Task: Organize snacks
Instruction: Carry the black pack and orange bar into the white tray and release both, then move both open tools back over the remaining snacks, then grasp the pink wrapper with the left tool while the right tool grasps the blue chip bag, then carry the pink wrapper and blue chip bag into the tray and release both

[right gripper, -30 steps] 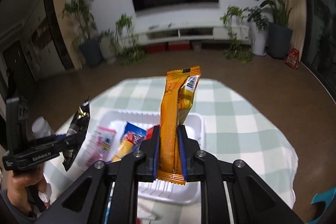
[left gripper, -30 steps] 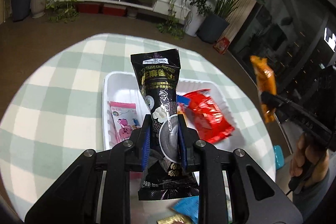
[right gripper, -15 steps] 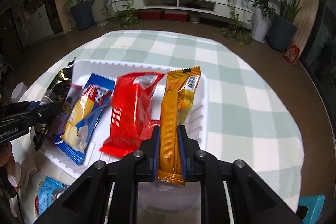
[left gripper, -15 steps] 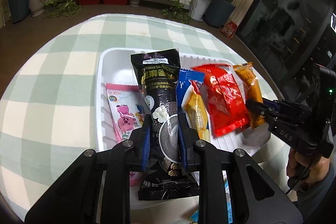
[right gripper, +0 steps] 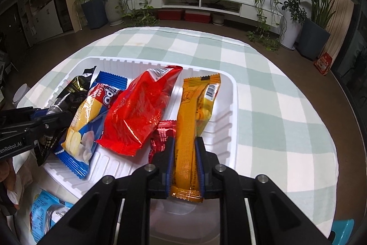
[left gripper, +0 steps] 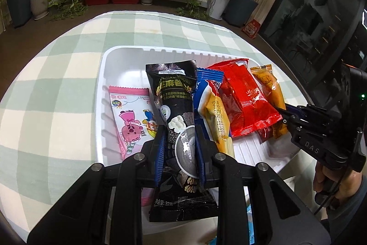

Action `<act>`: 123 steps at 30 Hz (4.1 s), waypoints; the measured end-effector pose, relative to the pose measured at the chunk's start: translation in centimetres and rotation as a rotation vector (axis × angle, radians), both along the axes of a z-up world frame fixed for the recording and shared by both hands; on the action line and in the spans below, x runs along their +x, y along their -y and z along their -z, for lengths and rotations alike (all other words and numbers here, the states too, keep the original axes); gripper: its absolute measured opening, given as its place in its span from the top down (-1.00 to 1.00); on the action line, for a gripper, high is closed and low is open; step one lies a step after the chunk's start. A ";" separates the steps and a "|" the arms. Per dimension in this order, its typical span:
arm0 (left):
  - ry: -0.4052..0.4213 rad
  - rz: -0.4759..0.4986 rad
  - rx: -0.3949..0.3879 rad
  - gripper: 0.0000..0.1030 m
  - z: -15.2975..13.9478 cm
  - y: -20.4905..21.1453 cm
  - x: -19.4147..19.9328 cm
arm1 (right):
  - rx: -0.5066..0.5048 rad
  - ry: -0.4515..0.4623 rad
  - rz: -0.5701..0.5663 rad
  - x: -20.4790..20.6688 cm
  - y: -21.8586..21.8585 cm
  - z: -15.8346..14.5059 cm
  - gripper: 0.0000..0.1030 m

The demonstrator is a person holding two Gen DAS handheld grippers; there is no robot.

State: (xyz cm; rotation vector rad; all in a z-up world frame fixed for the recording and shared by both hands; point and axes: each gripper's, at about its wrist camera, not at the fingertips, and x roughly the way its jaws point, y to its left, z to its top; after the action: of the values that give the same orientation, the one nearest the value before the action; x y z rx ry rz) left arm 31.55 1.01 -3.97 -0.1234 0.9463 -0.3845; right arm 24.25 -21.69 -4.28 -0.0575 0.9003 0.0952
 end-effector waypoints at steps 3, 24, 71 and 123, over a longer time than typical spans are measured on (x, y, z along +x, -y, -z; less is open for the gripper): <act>0.002 -0.003 0.007 0.51 0.0 0.1 -0.4 | 0.010 -0.007 0.003 0.0 0.2 0.2 0.39; 0.170 -0.101 -0.041 -0.97 -8.1 -5.6 -6.6 | 0.048 0.113 0.047 -4.1 1.7 -4.5 -0.36; -0.108 -0.004 0.254 -0.30 1.2 -5.9 -14.4 | 0.129 -0.092 -0.186 -11.7 -11.1 0.7 -0.13; -0.034 0.051 0.060 0.49 -2.5 -4.6 -16.3 | 0.324 -0.052 -0.190 -12.8 -7.3 -2.3 0.20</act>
State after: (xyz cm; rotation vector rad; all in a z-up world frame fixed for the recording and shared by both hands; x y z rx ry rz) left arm 15.20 5.64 -1.49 -0.0514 0.9953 -0.4012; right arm 11.46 -14.40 -2.01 0.1621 0.9206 0.4197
